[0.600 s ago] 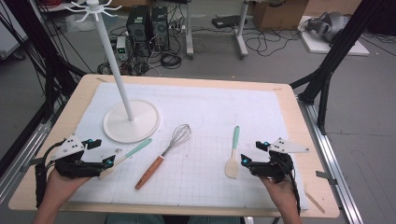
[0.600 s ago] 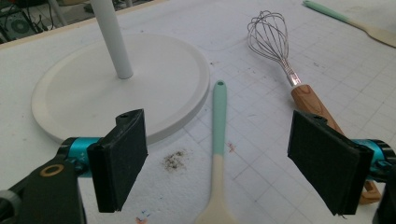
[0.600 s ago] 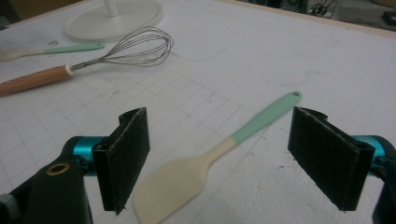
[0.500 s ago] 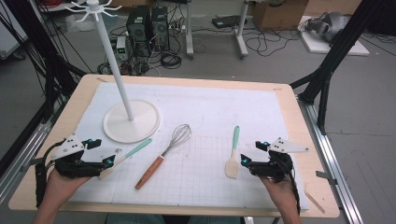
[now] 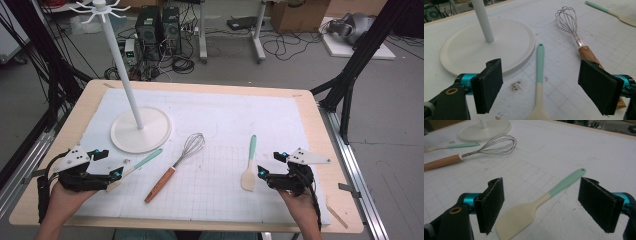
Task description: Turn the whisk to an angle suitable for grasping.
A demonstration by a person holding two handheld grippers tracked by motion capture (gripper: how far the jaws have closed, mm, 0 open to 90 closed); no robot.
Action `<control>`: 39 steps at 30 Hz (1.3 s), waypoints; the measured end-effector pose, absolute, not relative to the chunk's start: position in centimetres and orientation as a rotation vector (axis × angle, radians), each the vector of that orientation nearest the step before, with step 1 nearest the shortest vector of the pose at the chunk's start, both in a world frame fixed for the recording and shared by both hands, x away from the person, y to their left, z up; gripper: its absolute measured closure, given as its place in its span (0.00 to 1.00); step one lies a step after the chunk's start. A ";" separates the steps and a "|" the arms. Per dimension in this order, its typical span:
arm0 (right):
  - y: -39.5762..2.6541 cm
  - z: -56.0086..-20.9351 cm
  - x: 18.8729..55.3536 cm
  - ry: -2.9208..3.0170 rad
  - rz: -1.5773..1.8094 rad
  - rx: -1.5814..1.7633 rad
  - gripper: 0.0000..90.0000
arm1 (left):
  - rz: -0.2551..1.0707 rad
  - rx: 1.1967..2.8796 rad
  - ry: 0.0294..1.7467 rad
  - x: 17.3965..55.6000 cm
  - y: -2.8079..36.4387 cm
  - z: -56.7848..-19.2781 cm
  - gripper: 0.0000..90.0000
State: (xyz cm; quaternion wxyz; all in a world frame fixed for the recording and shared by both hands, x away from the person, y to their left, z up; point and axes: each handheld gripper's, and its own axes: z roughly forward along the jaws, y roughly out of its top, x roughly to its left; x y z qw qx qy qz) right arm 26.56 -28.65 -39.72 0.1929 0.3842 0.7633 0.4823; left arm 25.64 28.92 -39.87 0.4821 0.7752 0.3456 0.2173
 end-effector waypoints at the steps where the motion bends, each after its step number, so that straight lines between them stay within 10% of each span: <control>1: -28.6 -39.7 26.6 2.142 1.353 1.078 0.22 | 0.527 1.888 0.844 25.6 28.9 -39.9 0.22; 39: -24.3 -36.1 28.9 2.241 1.378 0.993 0.43 | 0.518 1.883 0.813 25.2 28.1 -39.5 0.23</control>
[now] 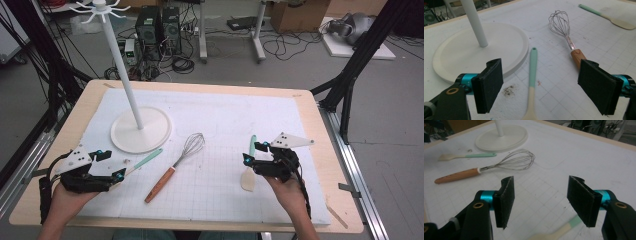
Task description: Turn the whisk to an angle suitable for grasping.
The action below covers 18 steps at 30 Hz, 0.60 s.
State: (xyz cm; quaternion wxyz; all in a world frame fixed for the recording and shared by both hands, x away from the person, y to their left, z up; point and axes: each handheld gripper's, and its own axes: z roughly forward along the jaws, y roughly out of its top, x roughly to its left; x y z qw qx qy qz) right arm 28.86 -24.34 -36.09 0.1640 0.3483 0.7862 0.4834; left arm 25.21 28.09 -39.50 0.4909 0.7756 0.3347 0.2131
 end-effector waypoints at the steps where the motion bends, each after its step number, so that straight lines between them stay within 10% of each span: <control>1: -24.0 -35.7 29.1 2.245 1.391 0.985 0.46 | 0.518 1.883 0.812 25.2 28.1 -39.5 0.23; 18: -22.1 -33.5 31.0 2.302 1.388 0.987 0.67 | 0.510 1.888 0.808 25.2 28.0 -39.5 0.23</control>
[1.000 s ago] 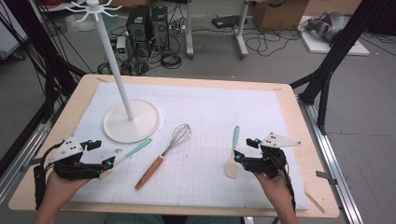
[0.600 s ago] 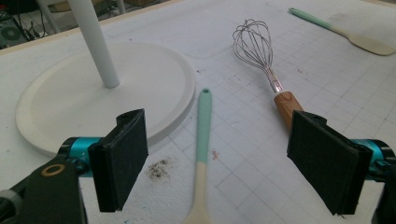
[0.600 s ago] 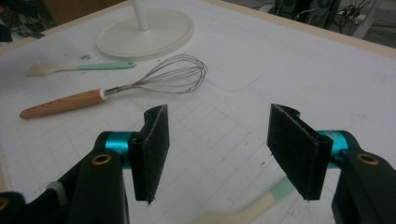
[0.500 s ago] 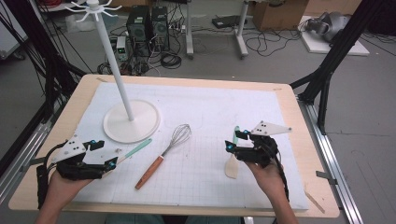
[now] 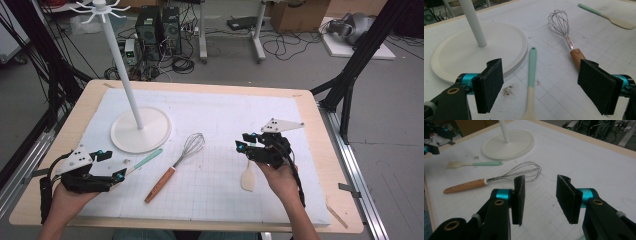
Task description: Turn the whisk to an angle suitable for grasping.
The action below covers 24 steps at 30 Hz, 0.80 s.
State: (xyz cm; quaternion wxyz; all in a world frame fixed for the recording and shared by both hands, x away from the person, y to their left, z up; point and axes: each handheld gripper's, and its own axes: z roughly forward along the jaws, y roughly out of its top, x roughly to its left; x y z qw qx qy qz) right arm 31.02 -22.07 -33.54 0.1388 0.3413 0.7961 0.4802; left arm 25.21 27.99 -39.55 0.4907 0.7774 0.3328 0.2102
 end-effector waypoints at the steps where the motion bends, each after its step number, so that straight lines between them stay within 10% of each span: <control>1: -22.0 -33.5 31.1 2.302 1.391 0.986 0.69 | 0.511 1.888 0.808 25.2 28.0 -39.5 0.23; 24: -17.2 -34.8 33.2 2.431 1.370 0.945 0.95 | 0.498 1.903 0.761 25.2 27.5 -39.5 0.35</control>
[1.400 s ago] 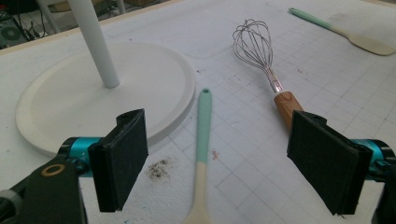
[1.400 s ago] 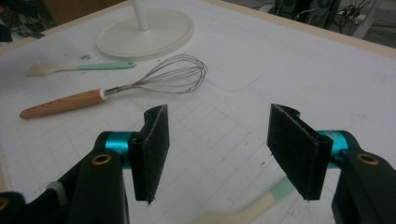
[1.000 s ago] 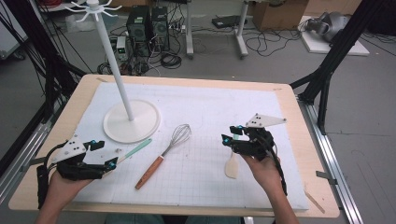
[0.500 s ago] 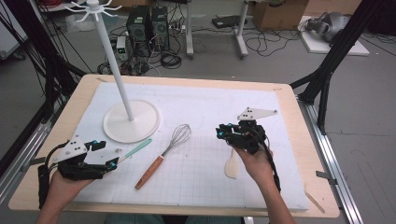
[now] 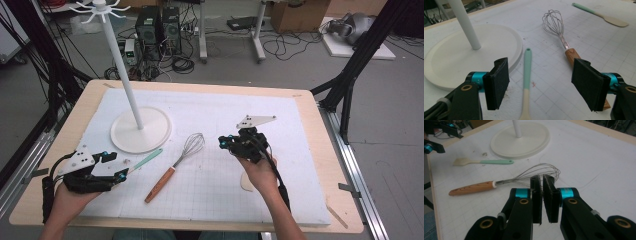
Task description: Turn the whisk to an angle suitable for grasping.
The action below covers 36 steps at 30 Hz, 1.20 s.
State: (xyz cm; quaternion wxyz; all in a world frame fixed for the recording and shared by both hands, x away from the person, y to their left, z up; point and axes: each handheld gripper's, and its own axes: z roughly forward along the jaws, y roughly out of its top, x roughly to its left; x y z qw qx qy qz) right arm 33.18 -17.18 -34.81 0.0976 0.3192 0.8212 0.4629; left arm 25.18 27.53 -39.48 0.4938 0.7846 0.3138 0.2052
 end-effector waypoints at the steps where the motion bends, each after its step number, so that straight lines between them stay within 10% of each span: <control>1: -16.9 -35.0 33.3 2.440 1.368 0.944 0.95 | 0.495 1.904 0.757 25.2 27.5 -39.5 0.37; 36: -13.1 -38.0 34.6 2.511 1.350 0.942 0.96 | 0.418 1.964 0.691 25.3 26.8 -39.8 0.69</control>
